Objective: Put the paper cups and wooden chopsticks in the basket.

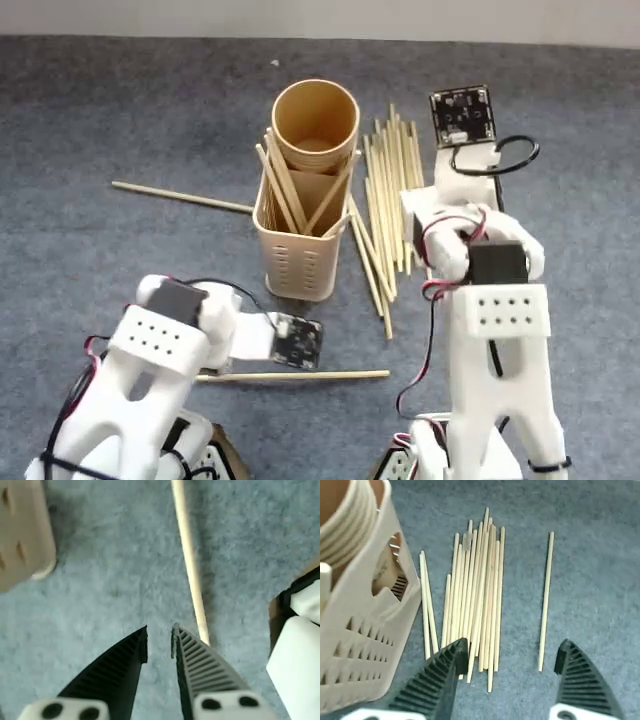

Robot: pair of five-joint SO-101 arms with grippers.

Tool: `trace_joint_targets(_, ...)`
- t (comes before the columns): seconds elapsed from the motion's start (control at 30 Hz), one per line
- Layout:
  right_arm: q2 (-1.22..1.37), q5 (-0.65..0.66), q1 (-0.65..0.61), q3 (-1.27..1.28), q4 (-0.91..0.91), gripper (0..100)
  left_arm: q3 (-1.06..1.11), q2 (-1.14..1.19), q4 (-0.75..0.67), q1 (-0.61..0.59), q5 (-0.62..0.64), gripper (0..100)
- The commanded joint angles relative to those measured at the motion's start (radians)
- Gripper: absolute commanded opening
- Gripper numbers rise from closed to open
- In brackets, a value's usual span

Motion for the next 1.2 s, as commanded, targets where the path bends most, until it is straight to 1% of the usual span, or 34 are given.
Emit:
trace_joint_targets(0.0, 0.064, 0.002, 0.018, 0.025, -0.048, 27.8, 0.012, 0.058, -0.068, 0.163, 0.003, 11)
trace_joint_targets(0.07, 0.094, 0.002, 0.019, 0.056, -0.087, 27.8, 0.018, 0.087, -0.092, 0.205, 0.049, 11)
trace_joint_targets(0.13, 0.12, 0.002, 0.035, 0.07, -0.102, 27.8, 0.022, 0.11, -0.094, 0.226, 0.069, 11)
trace_joint_targets(0.33, 0.174, 0.008, 0.082, 0.059, -0.101, 27.8, 0.022, 0.13, -0.089, 0.234, 0.089, 11)
trace_joint_targets(0.4, 0.185, 0.008, 0.084, 0.059, -0.099, 27.8, -0.004, 0.127, -0.046, 0.234, 0.089, 11)
trace_joint_targets(0.5, 0.206, 0.008, 0.084, 0.058, -0.099, 27.8, -0.041, 0.128, 0.026, 0.234, 0.091, 16)
trace_joint_targets(0.63, 0.231, 0.008, 0.082, 0.058, -0.102, 27.8, -0.042, 0.128, 0.021, 0.234, 0.123, 18)
trace_joint_targets(0.7, 0.243, 0.008, 0.082, 0.058, -0.102, 27.8, -0.036, 0.134, -0.011, 0.234, 0.133, 18)
trace_joint_targets(0.8, 0.262, 0.008, 0.084, 0.056, -0.102, 27.8, 0.021, 0.137, -0.123, 0.234, 0.184, 18)
trace_joint_targets(0.93, 0.283, 0.009, 0.084, 0.054, -0.104, 27.8, 0.159, 0.137, -0.298, 0.232, 0.184, 18)
trace_joint_targets(1.03, 0.3, 0.009, 0.085, 0.033, -0.104, 27.8, 0.239, 0.137, -0.384, 0.229, 0.183, 17)
trace_joint_targets(1.1, 0.315, 0.009, 0.085, 0.024, -0.104, 27.8, 0.263, 0.134, -0.404, 0.232, 0.183, 13)
trace_joint_targets(1.17, 0.331, 0.009, 0.085, 0.019, -0.104, 27.8, 0.252, 0.13, -0.381, 0.231, 0.164, 6)
